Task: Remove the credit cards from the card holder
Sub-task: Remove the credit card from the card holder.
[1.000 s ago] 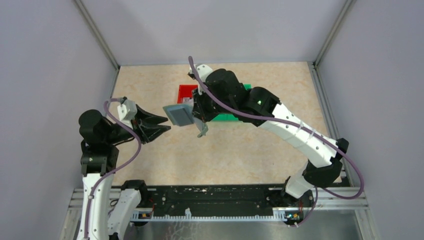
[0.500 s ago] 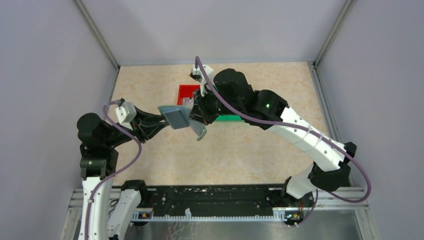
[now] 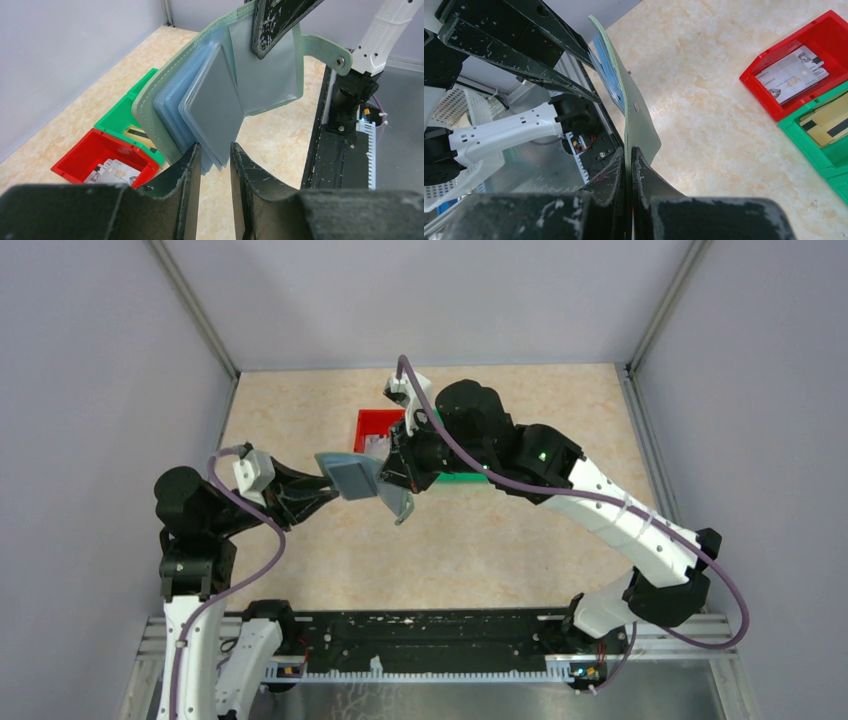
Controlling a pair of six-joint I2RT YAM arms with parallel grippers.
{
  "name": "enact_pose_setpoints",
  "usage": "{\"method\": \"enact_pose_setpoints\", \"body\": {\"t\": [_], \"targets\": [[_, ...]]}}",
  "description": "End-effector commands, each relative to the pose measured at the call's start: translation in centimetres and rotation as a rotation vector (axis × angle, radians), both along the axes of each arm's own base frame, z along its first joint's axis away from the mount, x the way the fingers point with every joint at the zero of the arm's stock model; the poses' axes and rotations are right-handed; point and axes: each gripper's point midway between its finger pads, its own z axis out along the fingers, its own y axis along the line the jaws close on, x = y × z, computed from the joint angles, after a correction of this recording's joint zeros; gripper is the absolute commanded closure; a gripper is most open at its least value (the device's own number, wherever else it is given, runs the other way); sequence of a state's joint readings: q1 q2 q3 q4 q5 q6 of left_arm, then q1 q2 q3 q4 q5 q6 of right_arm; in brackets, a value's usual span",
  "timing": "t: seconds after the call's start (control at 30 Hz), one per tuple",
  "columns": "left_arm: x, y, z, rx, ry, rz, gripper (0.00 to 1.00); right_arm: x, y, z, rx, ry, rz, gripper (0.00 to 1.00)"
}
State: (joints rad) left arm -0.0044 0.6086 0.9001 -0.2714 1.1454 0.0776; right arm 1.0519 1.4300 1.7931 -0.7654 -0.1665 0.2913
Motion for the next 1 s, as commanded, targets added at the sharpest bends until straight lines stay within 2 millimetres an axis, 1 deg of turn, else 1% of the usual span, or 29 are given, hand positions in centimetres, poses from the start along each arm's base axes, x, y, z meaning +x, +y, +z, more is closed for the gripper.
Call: {"method": "enact_pose_setpoints", "body": {"t": [0.0, 0.17, 0.53, 0.73, 0.97], "targets": [[-0.5, 0.1, 0.4, 0.038, -0.071, -0.008, 0.68, -1.0, -0.2, 4.1, 0.127, -0.067, 0.028, 1.0], [0.3, 0.7, 0.3, 0.048, -0.096, 0.061, 0.73, -1.1, -0.3, 4.2, 0.129, -0.068, 0.028, 1.0], [1.2, 1.4, 1.0, 0.025, -0.111, 0.15, 0.78, -1.4, -0.1, 4.6, 0.144, -0.065, 0.046, 1.0], [1.5, 1.6, 1.2, 0.004, -0.105, 0.176, 0.77, -1.5, 0.1, 4.7, 0.154, -0.057, 0.054, 1.0], [0.9, 1.0, 1.1, -0.018, -0.062, 0.129, 0.67, -1.8, 0.3, 5.0, 0.168, -0.05, 0.069, 1.0]]}}
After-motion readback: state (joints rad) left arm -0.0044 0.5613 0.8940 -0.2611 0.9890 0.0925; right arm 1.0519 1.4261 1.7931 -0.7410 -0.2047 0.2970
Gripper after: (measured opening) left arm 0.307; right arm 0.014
